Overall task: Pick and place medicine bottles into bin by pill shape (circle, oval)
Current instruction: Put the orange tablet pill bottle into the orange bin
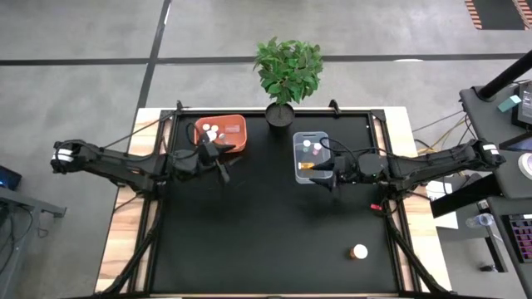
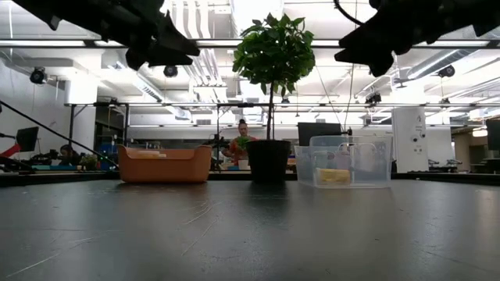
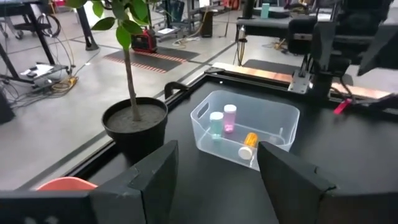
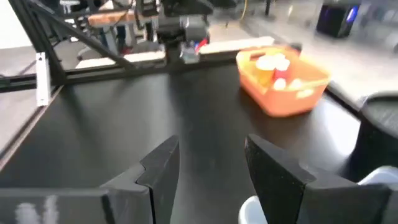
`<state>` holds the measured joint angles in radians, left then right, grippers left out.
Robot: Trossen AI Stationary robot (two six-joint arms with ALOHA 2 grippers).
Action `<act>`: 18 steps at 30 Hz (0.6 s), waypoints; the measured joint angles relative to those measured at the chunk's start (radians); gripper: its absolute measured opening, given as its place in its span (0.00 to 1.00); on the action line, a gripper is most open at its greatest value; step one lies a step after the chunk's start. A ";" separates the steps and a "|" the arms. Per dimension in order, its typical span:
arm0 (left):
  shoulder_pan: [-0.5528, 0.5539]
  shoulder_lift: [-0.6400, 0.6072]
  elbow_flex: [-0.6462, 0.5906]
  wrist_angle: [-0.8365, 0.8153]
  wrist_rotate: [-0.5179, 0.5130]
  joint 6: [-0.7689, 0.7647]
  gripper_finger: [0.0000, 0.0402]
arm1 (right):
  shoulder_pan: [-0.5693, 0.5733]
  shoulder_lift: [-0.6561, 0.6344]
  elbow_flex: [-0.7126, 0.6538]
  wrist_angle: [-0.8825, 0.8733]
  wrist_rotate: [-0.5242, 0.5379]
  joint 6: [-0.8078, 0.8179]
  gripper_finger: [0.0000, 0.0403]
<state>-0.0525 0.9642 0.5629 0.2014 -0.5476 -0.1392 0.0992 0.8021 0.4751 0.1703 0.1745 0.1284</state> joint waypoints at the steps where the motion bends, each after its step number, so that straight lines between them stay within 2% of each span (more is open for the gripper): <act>1: 0.000 0.000 0.000 -0.001 0.000 0.013 0.51 | 0.001 0.000 0.018 -0.043 -0.012 0.033 0.44; 10: 0.000 0.000 0.000 -0.004 0.000 0.044 0.51 | 0.001 0.056 0.224 -0.421 -0.130 0.307 0.44; 18: -0.002 -0.001 0.000 -0.010 0.004 0.040 0.51 | 0.004 0.233 0.471 -0.689 -0.309 0.514 0.44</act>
<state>-0.0544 0.9634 0.5629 0.1913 -0.5440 -0.0990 0.1029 1.0348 0.9460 -0.5188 -0.1341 0.6425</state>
